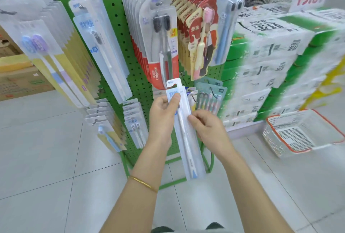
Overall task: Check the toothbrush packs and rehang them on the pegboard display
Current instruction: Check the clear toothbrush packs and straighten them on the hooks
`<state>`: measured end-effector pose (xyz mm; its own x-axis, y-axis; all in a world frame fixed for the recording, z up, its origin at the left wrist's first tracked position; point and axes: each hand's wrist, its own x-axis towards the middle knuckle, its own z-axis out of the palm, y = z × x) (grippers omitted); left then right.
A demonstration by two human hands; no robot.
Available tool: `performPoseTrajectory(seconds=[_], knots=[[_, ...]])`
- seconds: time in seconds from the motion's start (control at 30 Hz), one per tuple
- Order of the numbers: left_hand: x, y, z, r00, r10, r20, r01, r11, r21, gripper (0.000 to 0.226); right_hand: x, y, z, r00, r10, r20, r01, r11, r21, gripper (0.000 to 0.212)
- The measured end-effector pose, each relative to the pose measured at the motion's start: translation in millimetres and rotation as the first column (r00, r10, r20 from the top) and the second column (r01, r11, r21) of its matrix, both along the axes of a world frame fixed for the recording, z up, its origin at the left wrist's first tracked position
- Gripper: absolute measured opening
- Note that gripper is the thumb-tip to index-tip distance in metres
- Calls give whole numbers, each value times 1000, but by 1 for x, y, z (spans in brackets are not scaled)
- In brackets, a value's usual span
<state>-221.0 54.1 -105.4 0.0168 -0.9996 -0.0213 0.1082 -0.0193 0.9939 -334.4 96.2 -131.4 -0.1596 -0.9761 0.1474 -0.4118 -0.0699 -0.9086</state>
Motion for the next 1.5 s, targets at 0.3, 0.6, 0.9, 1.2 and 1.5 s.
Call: performPoseTrajectory(seconds=[0.3,0.6,0.9,1.2,1.5], knots=[[-4,8,-20,904,-252,347,283,958,-43,19,-3,-2,-9,988,-90,128,89,996,14,40],[8,12,-43,693,-518,501,556,827,85,51,-14,-11,-22,936,-196,291,177,980,91,27],[13,38,-49,461,-601,654,604,752,265,98,-29,-21,-32,848,-384,366,357,923,142,28],[11,43,-46,257,-516,817,581,759,296,98,-24,-20,-29,793,-426,435,384,905,184,34],[22,33,-52,588,-730,348,602,683,414,45,-16,-16,-34,746,-353,565,226,932,283,11]])
